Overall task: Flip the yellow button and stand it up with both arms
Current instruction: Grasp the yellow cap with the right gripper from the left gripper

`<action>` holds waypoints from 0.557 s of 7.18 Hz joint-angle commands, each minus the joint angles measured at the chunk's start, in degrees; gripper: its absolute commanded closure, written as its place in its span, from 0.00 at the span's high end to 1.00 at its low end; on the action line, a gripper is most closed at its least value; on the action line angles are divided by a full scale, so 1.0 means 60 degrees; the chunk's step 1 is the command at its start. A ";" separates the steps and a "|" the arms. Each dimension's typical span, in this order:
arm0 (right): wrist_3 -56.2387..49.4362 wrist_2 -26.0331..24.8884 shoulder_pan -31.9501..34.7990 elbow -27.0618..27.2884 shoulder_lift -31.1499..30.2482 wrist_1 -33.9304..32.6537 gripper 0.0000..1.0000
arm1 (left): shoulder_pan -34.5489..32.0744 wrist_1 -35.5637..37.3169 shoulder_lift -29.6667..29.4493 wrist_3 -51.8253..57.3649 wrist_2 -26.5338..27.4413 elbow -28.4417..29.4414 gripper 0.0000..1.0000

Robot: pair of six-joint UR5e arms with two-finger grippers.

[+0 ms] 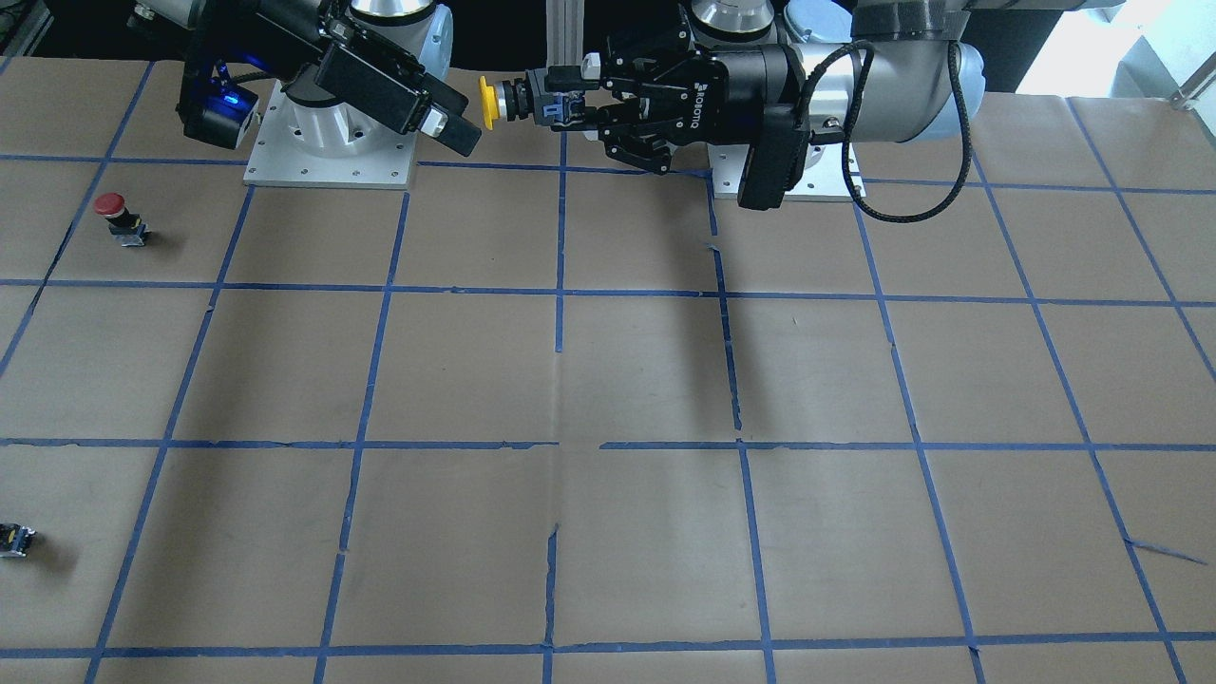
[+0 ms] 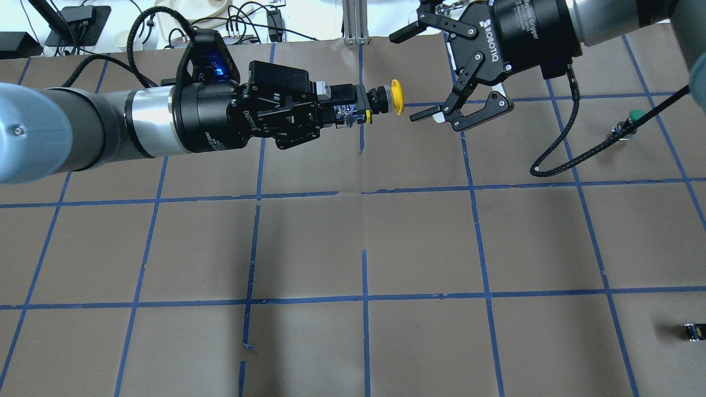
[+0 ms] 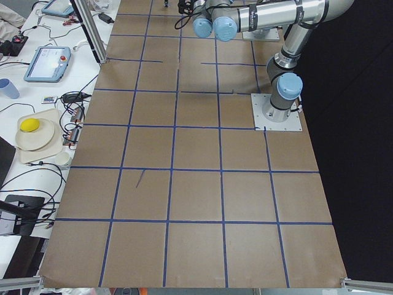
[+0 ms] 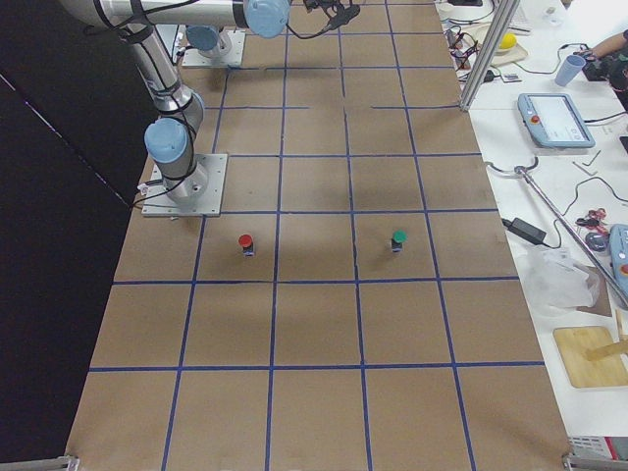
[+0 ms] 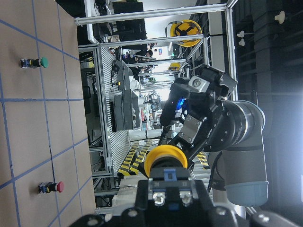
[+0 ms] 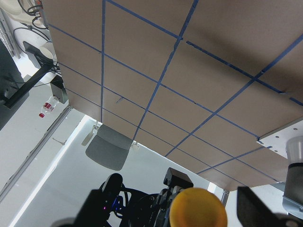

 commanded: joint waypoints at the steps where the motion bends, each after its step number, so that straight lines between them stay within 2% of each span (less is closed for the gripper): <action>1: 0.0315 0.0096 0.0016 0.0053 -0.0087 0.0121 0.99 | -0.0001 0.0001 -0.0001 0.0000 -0.0001 0.0000 0.21; 2: 0.0390 0.0081 0.0016 0.0082 -0.0117 0.0135 0.95 | -0.0001 0.0001 -0.0001 0.0000 -0.0001 0.0000 0.21; 4: 0.0434 0.0096 0.0031 0.0082 -0.0132 0.0340 0.76 | -0.0001 0.0001 -0.0001 0.0000 -0.0001 0.0000 0.21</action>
